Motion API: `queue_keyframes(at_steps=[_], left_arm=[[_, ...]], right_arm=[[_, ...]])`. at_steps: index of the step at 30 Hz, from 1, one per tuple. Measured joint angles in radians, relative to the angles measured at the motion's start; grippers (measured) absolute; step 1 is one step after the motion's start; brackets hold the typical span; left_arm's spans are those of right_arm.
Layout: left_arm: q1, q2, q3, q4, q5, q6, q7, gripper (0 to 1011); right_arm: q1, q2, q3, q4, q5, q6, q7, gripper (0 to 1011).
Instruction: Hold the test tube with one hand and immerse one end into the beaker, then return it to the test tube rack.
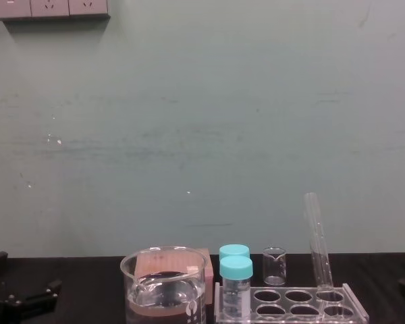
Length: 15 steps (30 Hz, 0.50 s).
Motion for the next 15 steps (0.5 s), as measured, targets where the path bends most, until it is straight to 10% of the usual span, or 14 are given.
queue_keyframes(at_steps=[15], left_arm=[[0.0, 0.0, 0.0, 0.0, 0.0, 0.0, 0.0, 1000]], right_arm=[[0.0, 0.0, 0.0, 0.0, 0.0, 0.0, 0.0, 1003]])
